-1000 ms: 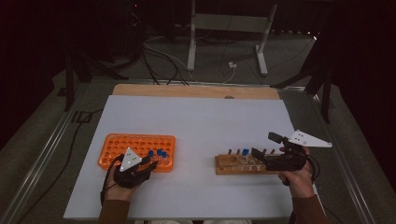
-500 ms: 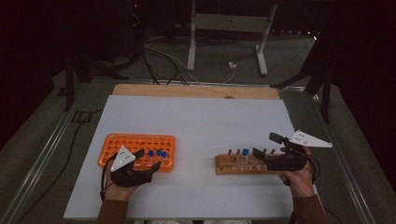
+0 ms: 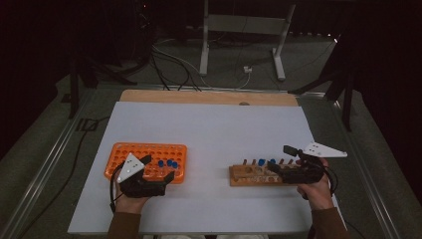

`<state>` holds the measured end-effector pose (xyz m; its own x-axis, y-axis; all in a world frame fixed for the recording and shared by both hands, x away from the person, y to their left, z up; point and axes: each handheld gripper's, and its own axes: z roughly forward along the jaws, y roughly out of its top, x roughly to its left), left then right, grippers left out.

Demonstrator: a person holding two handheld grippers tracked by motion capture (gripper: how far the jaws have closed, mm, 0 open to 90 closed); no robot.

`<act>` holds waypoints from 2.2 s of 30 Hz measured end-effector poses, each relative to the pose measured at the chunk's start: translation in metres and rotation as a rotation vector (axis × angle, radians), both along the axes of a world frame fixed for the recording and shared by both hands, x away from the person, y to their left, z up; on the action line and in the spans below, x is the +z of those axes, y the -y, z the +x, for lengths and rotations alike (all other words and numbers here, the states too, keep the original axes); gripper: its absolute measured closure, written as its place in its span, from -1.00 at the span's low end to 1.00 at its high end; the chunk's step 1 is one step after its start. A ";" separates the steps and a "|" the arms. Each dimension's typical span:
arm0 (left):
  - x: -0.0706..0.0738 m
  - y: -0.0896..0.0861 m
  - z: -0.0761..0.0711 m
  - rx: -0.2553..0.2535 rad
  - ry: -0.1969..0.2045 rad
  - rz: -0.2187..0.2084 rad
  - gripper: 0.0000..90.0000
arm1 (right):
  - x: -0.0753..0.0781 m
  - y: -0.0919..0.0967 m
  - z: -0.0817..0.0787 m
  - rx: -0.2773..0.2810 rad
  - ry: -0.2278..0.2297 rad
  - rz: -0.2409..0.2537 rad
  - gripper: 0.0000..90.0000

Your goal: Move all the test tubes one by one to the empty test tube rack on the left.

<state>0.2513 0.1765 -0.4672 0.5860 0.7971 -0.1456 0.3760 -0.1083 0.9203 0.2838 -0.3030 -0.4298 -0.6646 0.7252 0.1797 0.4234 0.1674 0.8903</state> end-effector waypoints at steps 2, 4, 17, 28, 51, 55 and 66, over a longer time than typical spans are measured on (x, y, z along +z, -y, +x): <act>0.001 0.000 0.000 0.004 0.005 0.004 -0.98 | -0.003 0.001 0.001 -0.001 -0.006 -0.019 -0.71; 0.001 0.002 0.000 0.007 0.003 0.010 -0.98 | -0.005 0.001 0.001 0.007 -0.011 -0.037 -0.61; 0.001 0.007 0.000 0.014 0.001 0.028 -0.98 | -0.017 0.001 0.003 0.066 -0.026 -0.098 0.33; 0.001 0.008 0.000 0.022 0.002 0.041 -0.98 | -0.023 -0.010 0.001 0.122 -0.030 -0.188 0.68; 0.002 0.009 0.000 0.019 0.009 0.040 -0.98 | -0.019 -0.010 -0.001 0.109 -0.019 -0.175 0.70; 0.002 0.010 0.000 0.017 0.011 0.040 -0.98 | -0.014 -0.008 -0.003 0.108 -0.010 -0.163 0.70; 0.002 0.012 -0.001 0.011 0.016 0.044 -0.98 | -0.002 -0.006 -0.006 0.096 0.002 -0.138 0.70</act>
<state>0.2508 0.1647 -0.4647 0.5787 0.8093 -0.1009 0.3631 -0.1449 0.9204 0.2777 -0.2973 -0.4320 -0.7323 0.6761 0.0816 0.3979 0.3275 0.8570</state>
